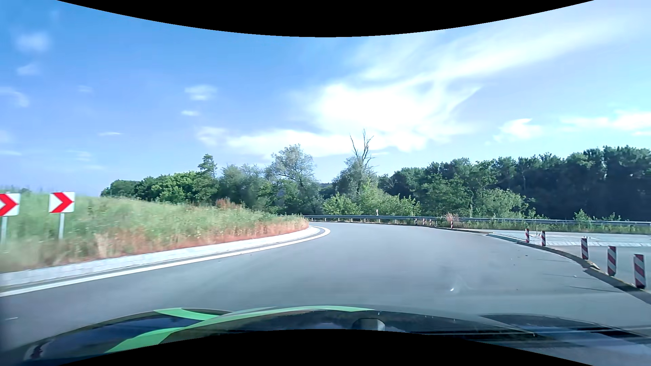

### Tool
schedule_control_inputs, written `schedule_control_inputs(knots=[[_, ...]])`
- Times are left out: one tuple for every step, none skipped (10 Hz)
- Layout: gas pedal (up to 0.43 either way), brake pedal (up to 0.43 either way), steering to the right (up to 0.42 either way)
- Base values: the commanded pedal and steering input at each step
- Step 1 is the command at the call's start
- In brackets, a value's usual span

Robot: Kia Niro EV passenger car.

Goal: Follow the waypoints while adhering to traffic rules and regulations

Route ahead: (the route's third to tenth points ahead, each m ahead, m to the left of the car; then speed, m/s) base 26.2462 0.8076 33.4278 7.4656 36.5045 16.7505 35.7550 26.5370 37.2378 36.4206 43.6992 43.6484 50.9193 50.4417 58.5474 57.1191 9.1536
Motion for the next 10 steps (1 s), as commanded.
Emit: schedule_control_inputs(knots=[[0.11,0.0,0.109],[0.11,0.0,0.087],[0.11,0.0,0.072],[0.11,0.0,0.056],[0.11,0.0,0.04],[0.118,0.0,0.024],[0.118,0.0,0.012],[0.067,0.0,-0.007],[0.039,0.0,-0.028],[0.039,0.0,-0.047]])
